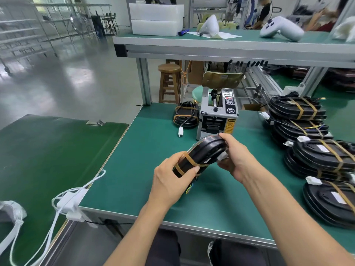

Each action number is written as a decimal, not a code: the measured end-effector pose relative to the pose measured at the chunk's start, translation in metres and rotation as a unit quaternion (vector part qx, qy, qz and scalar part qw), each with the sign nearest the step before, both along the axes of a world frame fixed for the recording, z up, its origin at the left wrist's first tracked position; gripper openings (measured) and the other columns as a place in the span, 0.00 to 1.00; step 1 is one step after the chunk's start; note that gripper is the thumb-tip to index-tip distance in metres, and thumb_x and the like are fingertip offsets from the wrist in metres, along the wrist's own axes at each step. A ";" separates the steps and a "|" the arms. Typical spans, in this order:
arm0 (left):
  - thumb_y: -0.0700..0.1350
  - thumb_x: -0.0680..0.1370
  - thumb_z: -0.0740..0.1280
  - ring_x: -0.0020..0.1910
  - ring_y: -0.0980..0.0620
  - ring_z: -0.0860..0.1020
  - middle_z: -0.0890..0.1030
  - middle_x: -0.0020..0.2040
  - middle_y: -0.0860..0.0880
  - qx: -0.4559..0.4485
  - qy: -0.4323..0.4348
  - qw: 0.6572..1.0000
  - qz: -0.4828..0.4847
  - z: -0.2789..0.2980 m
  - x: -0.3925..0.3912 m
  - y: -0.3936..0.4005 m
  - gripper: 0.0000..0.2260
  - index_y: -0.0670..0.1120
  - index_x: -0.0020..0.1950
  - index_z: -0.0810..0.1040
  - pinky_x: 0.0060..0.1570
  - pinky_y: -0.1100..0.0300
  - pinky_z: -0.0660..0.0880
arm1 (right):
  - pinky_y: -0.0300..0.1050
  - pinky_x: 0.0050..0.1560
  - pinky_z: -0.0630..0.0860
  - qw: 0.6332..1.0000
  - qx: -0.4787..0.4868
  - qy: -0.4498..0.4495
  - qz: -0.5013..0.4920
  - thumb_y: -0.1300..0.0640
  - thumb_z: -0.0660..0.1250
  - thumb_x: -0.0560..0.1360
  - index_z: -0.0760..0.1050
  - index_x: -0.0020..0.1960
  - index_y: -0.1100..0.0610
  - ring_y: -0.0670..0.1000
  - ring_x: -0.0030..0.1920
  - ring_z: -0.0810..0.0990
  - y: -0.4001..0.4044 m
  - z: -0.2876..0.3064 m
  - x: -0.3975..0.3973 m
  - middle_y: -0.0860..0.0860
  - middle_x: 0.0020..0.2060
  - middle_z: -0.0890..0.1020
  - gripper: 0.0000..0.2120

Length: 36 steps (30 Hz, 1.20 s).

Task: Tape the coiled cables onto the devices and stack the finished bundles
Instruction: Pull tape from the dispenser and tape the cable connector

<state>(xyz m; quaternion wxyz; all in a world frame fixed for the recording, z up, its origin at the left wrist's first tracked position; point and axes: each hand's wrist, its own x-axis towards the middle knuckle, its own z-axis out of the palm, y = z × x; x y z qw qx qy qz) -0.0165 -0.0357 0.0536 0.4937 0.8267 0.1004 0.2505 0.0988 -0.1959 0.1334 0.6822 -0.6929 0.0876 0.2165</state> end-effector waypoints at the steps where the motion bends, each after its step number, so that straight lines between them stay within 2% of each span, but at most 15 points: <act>1: 0.63 0.71 0.72 0.56 0.57 0.84 0.87 0.52 0.59 0.004 0.012 1.000 -0.008 0.000 0.001 0.003 0.20 0.65 0.63 0.82 0.60 0.55 0.80 | 0.46 0.45 0.70 1.000 -0.010 -0.010 -0.002 0.41 0.68 0.78 0.78 0.44 0.49 0.50 0.32 0.73 0.001 0.000 0.000 0.49 0.29 0.76 0.12; 3: 0.64 0.72 0.71 0.58 0.63 0.80 0.84 0.53 0.65 0.028 0.036 0.999 -0.019 -0.001 0.000 0.010 0.18 0.72 0.62 0.79 0.60 0.68 0.75 | 0.45 0.47 0.72 0.997 -0.047 -0.067 -0.005 0.40 0.68 0.77 0.81 0.42 0.49 0.48 0.36 0.77 0.005 0.001 -0.003 0.45 0.28 0.80 0.14; 5: 0.63 0.73 0.73 0.59 0.70 0.75 0.81 0.54 0.73 0.069 0.061 0.996 -0.016 -0.007 -0.004 0.015 0.17 0.73 0.61 0.77 0.56 0.77 0.68 | 0.46 0.50 0.75 0.982 -0.092 -0.163 0.011 0.38 0.69 0.76 0.85 0.45 0.45 0.44 0.45 0.82 0.011 0.000 -0.010 0.39 0.37 0.86 0.12; 8: 0.57 0.76 0.79 0.59 0.68 0.77 0.83 0.53 0.66 0.052 0.088 0.995 -0.002 -0.024 -0.012 0.018 0.16 0.63 0.63 0.83 0.60 0.65 0.73 | 0.51 0.65 0.76 0.954 -0.170 -0.242 0.050 0.34 0.67 0.76 0.82 0.62 0.47 0.47 0.59 0.81 0.026 -0.004 -0.029 0.43 0.55 0.85 0.22; 10: 0.53 0.77 0.79 0.61 0.66 0.78 0.84 0.58 0.64 0.028 0.091 0.995 0.012 -0.028 -0.016 0.019 0.19 0.61 0.67 0.82 0.67 0.56 0.75 | 0.56 0.69 0.73 0.941 -0.213 -0.259 0.043 0.31 0.62 0.77 0.80 0.64 0.47 0.50 0.62 0.79 0.031 -0.006 -0.037 0.45 0.58 0.83 0.25; 11: 0.53 0.77 0.80 0.64 0.69 0.76 0.82 0.61 0.66 0.024 0.088 0.996 0.013 -0.028 -0.019 0.018 0.24 0.62 0.72 0.79 0.70 0.57 0.74 | 0.59 0.70 0.72 0.939 -0.219 -0.261 0.040 0.31 0.60 0.77 0.80 0.64 0.47 0.51 0.62 0.79 0.033 -0.006 -0.040 0.46 0.59 0.83 0.26; 14: 0.57 0.72 0.81 0.74 0.75 0.66 0.69 0.74 0.71 0.011 0.072 0.997 -0.019 -0.013 -0.026 0.012 0.45 0.62 0.84 0.62 0.74 0.74 0.62 | 0.61 0.70 0.71 0.935 -0.235 -0.264 0.043 0.29 0.59 0.77 0.80 0.64 0.47 0.51 0.63 0.78 0.034 -0.005 -0.044 0.47 0.59 0.82 0.28; 17: 0.59 0.71 0.79 0.75 0.73 0.67 0.71 0.76 0.68 0.046 0.047 0.997 -0.049 0.017 -0.022 0.005 0.44 0.57 0.84 0.65 0.70 0.78 0.61 | 0.60 0.70 0.70 0.930 -0.252 -0.267 0.033 0.30 0.59 0.78 0.79 0.65 0.46 0.51 0.64 0.77 0.036 -0.005 -0.045 0.46 0.60 0.81 0.26; 19: 0.54 0.74 0.80 0.70 0.71 0.73 0.76 0.71 0.66 0.085 0.049 0.994 -0.040 0.038 -0.013 0.005 0.37 0.55 0.81 0.71 0.70 0.74 0.67 | 0.60 0.71 0.69 0.930 -0.253 -0.266 0.032 0.30 0.60 0.78 0.79 0.66 0.45 0.50 0.65 0.77 0.036 -0.004 -0.046 0.46 0.61 0.80 0.26; 21: 0.50 0.76 0.78 0.69 0.64 0.77 0.80 0.70 0.62 0.123 0.073 0.988 -0.052 0.050 -0.004 0.006 0.32 0.55 0.79 0.73 0.71 0.63 0.71 | 0.58 0.73 0.67 0.928 -0.252 -0.271 0.034 0.30 0.60 0.79 0.77 0.68 0.45 0.50 0.67 0.75 0.034 -0.004 -0.048 0.45 0.63 0.79 0.26; 23: 0.51 0.76 0.73 0.65 0.62 0.79 0.82 0.65 0.62 0.133 0.069 0.985 -0.091 0.052 0.001 0.010 0.25 0.58 0.74 0.76 0.67 0.60 0.74 | 0.53 0.72 0.63 0.922 -0.260 -0.285 0.038 0.29 0.59 0.79 0.74 0.71 0.44 0.48 0.69 0.74 0.032 -0.005 -0.052 0.43 0.65 0.78 0.28; 27: 0.58 0.74 0.71 0.64 0.59 0.82 0.83 0.63 0.63 0.011 0.031 0.993 -0.112 0.034 -0.001 0.022 0.23 0.61 0.69 0.77 0.64 0.63 0.77 | 0.46 0.68 0.59 0.898 -0.256 -0.356 0.031 0.27 0.57 0.74 0.72 0.73 0.43 0.42 0.67 0.72 0.027 -0.007 -0.063 0.37 0.63 0.76 0.33; 31: 0.56 0.79 0.75 0.69 0.51 0.81 0.83 0.68 0.53 -0.138 -0.024 0.985 -0.105 0.001 -0.003 0.027 0.23 0.57 0.72 0.76 0.65 0.63 0.77 | 0.48 0.68 0.63 0.832 -0.291 -0.468 0.070 0.35 0.66 0.73 0.73 0.72 0.45 0.45 0.68 0.72 0.031 -0.015 -0.070 0.38 0.68 0.76 0.30; 34: 0.62 0.78 0.76 0.69 0.51 0.81 0.82 0.69 0.53 -0.149 -0.025 0.985 -0.088 -0.021 -0.011 0.035 0.24 0.63 0.72 0.75 0.67 0.58 0.78 | 0.54 0.69 0.66 0.786 -0.312 -0.526 0.091 0.38 0.68 0.74 0.75 0.72 0.49 0.49 0.71 0.73 0.040 -0.027 -0.076 0.43 0.71 0.76 0.29; 36: 0.59 0.76 0.77 0.68 0.52 0.82 0.83 0.68 0.55 -0.124 0.012 0.990 -0.073 -0.037 -0.017 0.045 0.26 0.67 0.73 0.73 0.68 0.50 0.79 | 0.54 0.68 0.65 0.749 -0.343 -0.557 0.107 0.39 0.69 0.73 0.77 0.70 0.48 0.50 0.70 0.74 0.044 -0.034 -0.080 0.44 0.70 0.77 0.28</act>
